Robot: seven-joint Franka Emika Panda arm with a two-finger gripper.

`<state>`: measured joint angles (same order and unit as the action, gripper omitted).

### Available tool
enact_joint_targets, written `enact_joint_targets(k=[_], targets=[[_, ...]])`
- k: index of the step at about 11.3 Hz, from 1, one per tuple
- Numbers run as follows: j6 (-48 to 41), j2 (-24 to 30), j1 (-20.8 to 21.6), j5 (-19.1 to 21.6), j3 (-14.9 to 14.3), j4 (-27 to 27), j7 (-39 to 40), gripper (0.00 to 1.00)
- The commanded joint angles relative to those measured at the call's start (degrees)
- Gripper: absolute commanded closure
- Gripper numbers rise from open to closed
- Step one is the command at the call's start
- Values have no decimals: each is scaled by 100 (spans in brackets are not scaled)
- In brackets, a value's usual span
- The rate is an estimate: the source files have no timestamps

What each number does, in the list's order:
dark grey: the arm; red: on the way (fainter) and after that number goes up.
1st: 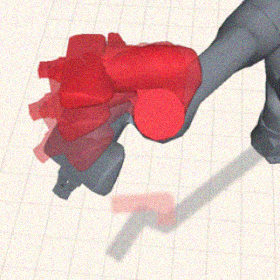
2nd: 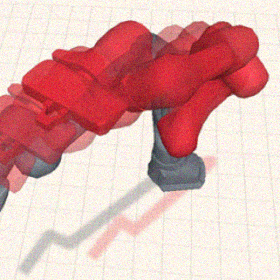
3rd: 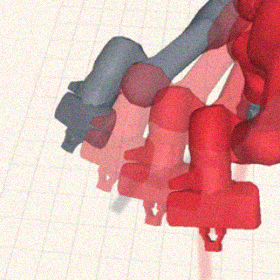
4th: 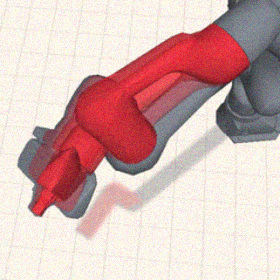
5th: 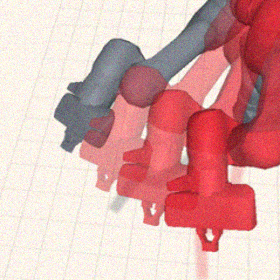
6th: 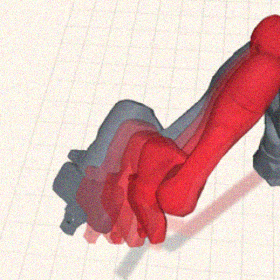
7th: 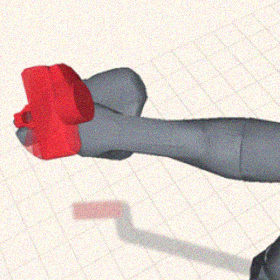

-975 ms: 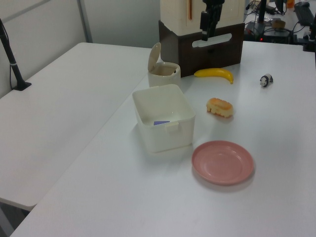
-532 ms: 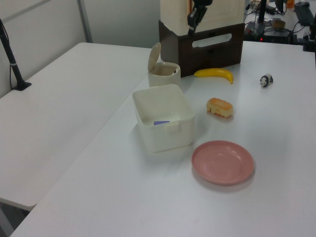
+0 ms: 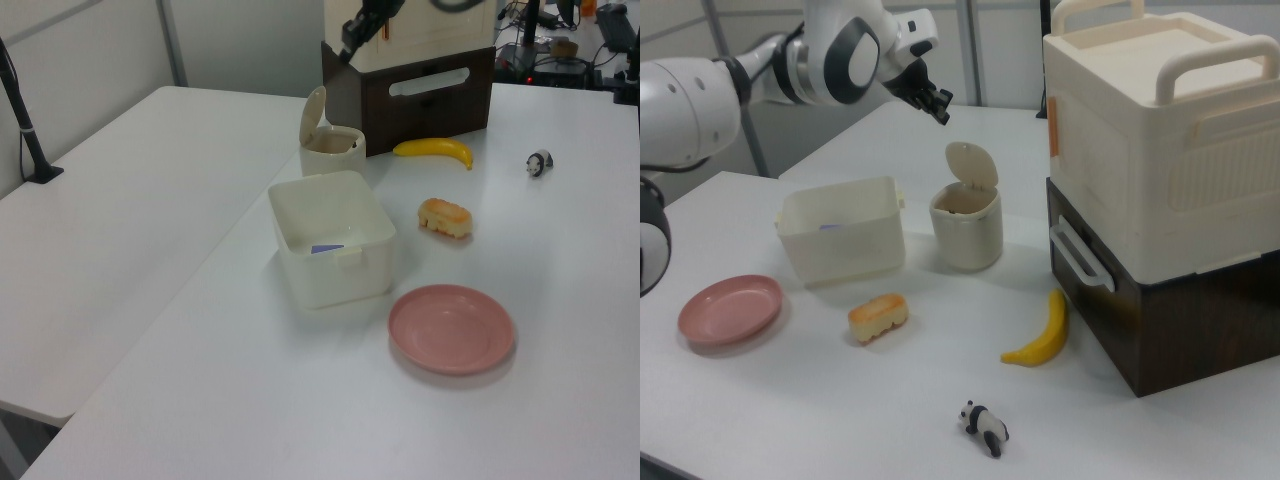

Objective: Close the trash can
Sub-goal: 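Move the gripper down over the cream trash can's raised lid, then push the raised lid down onto the trash can with the gripper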

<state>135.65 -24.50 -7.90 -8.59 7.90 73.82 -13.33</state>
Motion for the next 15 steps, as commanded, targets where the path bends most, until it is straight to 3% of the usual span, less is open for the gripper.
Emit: enact_joint_targets(k=[1, 4, 9, 15], targets=[[1277, -361, 148, -1044, -8, 27, -1133, 100], [1973, -713, 174, -1548, -25, -44, -1505, 100], [1991, -1074, 139, -1706, -87, -35, -1497, 100], [1948, -1110, 113, -1777, -131, 0, -1479, 100]])
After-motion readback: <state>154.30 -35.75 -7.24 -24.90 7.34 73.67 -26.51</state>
